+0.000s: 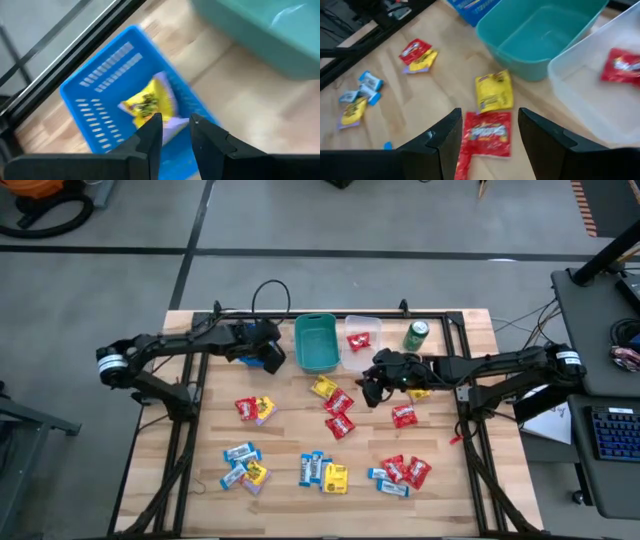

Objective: Sort candy
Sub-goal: Put the red candy into the transparent bin

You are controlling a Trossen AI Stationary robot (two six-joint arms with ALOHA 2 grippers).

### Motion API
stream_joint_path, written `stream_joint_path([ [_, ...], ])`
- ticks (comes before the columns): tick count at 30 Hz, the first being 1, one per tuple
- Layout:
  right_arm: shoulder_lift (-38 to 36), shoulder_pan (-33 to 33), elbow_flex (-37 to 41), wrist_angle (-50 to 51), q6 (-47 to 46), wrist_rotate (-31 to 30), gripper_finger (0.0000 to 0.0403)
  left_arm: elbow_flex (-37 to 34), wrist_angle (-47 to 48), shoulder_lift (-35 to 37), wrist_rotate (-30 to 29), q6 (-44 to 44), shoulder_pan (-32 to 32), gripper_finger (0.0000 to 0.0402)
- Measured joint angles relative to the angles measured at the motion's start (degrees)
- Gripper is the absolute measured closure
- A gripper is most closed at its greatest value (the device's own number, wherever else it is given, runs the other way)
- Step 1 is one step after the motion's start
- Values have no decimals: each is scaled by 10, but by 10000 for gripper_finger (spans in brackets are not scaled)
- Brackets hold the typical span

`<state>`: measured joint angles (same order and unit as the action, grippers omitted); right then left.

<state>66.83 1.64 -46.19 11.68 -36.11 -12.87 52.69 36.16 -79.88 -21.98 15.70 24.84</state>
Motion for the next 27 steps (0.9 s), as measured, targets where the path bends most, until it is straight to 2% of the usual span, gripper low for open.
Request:
stream_joint_path([
  [5, 0, -25, 0, 0, -24, 0, 218, 0, -2, 55, 0, 10, -69, 322],
  [10, 15, -43, 0, 0, -44, 0, 218, 0, -25, 85, 1, 18, -171, 322],
  [20, 76, -50, -1, 2, -45, 15, 221, -28, -197, 61, 1, -7, -377, 322],
  [24, 107, -53, -2, 3, -55, 63, 226, -54, -239, 58, 5, -26, -434, 322],
  [27, 129, -54, -10, 11, -75, 76, 227, -75, -265, 61, 6, -29, -458, 322],
])
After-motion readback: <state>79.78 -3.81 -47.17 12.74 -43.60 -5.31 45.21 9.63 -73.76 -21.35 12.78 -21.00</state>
